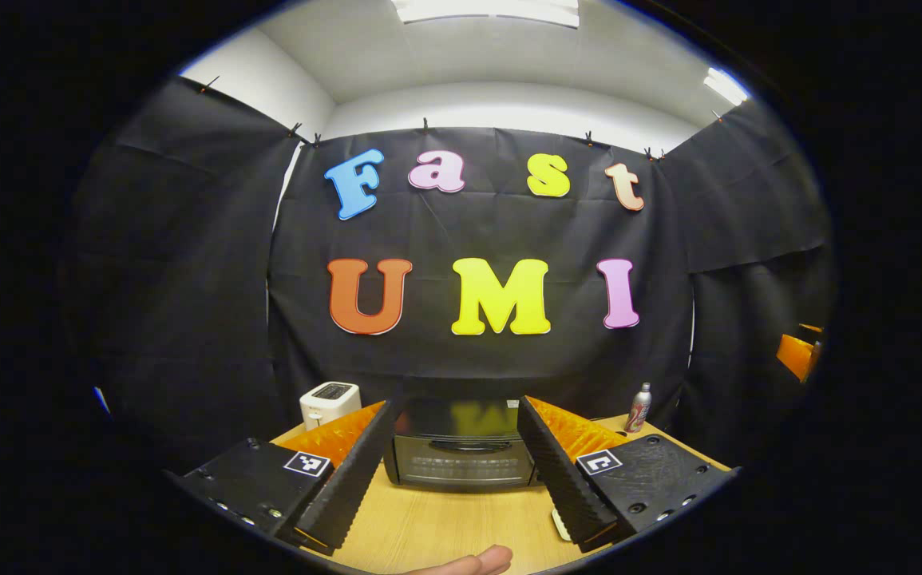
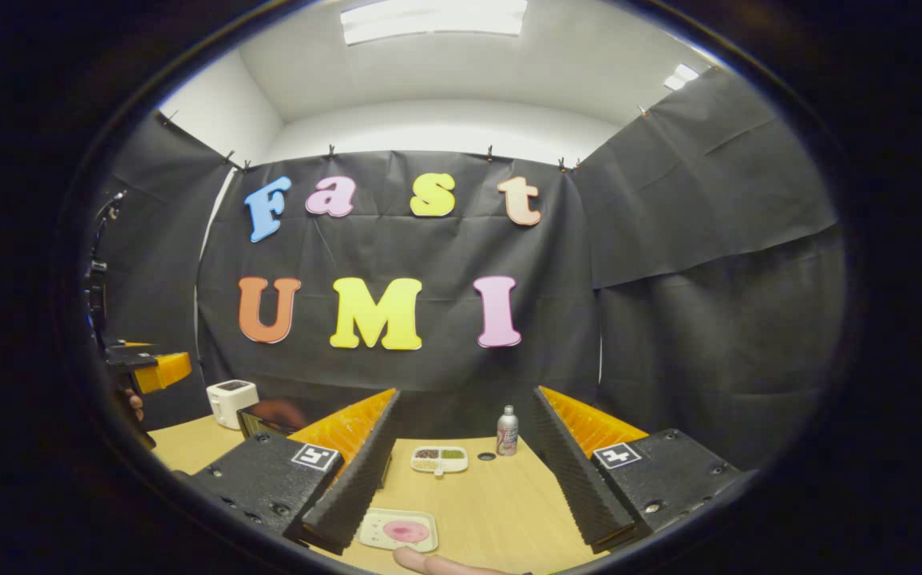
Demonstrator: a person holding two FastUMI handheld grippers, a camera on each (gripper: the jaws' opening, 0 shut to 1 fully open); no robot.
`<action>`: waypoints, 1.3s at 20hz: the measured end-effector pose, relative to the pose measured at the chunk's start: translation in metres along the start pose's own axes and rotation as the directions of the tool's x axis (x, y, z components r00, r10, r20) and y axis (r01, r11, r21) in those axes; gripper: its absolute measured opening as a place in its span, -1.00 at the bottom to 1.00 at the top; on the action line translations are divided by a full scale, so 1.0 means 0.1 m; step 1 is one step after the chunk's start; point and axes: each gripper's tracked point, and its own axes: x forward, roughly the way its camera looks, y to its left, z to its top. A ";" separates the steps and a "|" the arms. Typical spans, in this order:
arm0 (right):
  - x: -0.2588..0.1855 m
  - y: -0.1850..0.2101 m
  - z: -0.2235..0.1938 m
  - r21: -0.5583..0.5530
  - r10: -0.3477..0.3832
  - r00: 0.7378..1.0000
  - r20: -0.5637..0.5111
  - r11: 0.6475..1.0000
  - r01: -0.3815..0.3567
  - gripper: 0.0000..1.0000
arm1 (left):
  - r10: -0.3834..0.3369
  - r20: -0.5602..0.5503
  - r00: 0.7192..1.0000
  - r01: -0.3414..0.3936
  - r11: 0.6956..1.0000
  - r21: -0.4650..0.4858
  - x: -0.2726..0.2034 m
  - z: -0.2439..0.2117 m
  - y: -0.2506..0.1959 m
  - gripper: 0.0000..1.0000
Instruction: Open the electric oven with the left hand, put the food in, and close the electric oven.
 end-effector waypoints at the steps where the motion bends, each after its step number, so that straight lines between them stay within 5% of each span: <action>1: 0.03 -0.01 -0.02 0.004 0.000 1.000 -0.004 1.000 0.000 0.93 | -0.006 -0.029 1.000 0.006 1.000 0.004 0.16 -0.12 0.00 0.92; 5: 0.16 -0.11 -0.06 0.013 -0.016 1.000 0.000 1.000 0.016 0.93 | 0.009 -0.130 0.992 0.001 0.997 0.080 0.73 -0.52 0.05 0.92; 9: 0.27 -0.17 -0.17 0.033 -0.005 1.000 -0.022 0.999 0.006 0.93 | -0.054 -0.195 0.979 0.065 0.997 0.051 1.14 -0.81 -0.13 0.92; 15: 0.42 -0.42 -0.29 0.059 -0.034 0.999 -0.039 0.998 0.037 0.93 | -0.052 -0.278 0.959 0.063 0.998 0.031 1.70 -1.29 -0.11 0.93; 22: 0.38 -0.62 -0.16 0.011 -0.086 0.996 -0.004 0.996 0.086 0.93 | -0.126 -0.383 0.915 0.117 0.992 -0.047 2.00 -1.78 -0.25 0.93; 26: 0.28 -0.62 -0.10 0.009 -0.088 0.996 0.009 0.996 0.087 0.93 | -0.083 -0.405 0.911 0.108 0.993 0.041 2.03 -1.80 -0.22 0.92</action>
